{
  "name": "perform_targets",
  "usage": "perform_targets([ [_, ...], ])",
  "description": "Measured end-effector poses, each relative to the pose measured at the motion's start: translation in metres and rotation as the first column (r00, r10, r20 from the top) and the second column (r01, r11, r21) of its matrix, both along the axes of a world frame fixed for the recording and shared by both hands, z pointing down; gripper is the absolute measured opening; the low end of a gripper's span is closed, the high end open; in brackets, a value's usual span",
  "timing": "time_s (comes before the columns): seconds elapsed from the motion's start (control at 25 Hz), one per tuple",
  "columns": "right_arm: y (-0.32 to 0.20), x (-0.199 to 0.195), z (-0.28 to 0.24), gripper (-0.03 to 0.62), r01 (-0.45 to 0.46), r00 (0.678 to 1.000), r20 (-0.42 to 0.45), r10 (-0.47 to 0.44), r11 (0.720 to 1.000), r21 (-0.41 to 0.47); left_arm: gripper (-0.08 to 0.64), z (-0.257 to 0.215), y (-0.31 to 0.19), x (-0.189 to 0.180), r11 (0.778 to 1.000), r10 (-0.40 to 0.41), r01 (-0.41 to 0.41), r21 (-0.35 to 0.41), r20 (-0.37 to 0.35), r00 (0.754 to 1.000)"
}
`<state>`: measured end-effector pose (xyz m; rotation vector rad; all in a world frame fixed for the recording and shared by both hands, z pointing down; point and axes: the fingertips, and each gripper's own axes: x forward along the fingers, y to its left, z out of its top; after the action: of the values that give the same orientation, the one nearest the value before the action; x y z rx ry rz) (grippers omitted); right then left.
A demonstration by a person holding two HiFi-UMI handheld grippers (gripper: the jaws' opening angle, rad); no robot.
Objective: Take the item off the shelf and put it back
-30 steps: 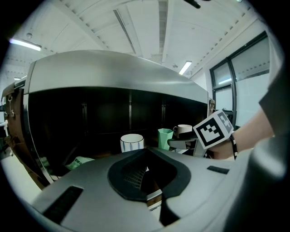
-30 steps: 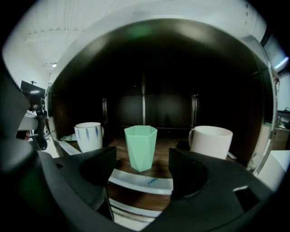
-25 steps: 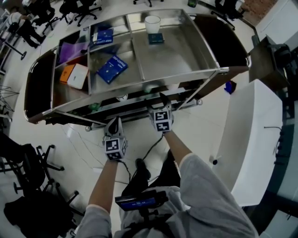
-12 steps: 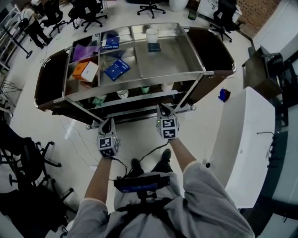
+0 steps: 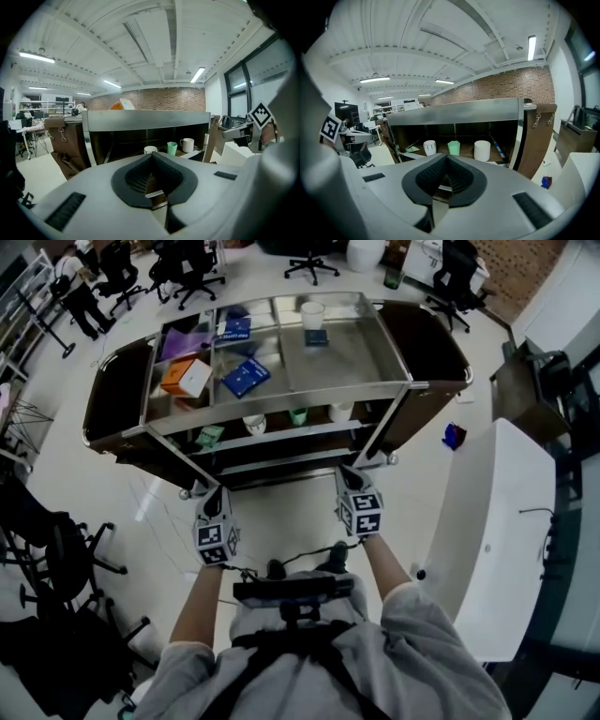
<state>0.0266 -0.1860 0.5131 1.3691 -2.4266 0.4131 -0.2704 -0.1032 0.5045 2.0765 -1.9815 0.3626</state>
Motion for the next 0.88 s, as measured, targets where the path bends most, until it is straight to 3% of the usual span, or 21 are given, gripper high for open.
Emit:
perform_targets([
  [0.28, 0.023, 0.025, 0.002, 0.009, -0.052, 0.999, 0.007, 0.052, 0.999, -0.014, 0.005, -0.018, 0.012, -0.006, 0.999, -0.01, 0.011, 0.035, -0.02, 1.0],
  [0.88, 0.036, 0.029, 0.004, 0.008, -0.074, 0.997, 0.02, 0.075, 0.997, -0.018, 0.005, -0.009, 0.027, -0.017, 0.999, -0.046, 0.047, 0.022, -0.056, 0.997],
])
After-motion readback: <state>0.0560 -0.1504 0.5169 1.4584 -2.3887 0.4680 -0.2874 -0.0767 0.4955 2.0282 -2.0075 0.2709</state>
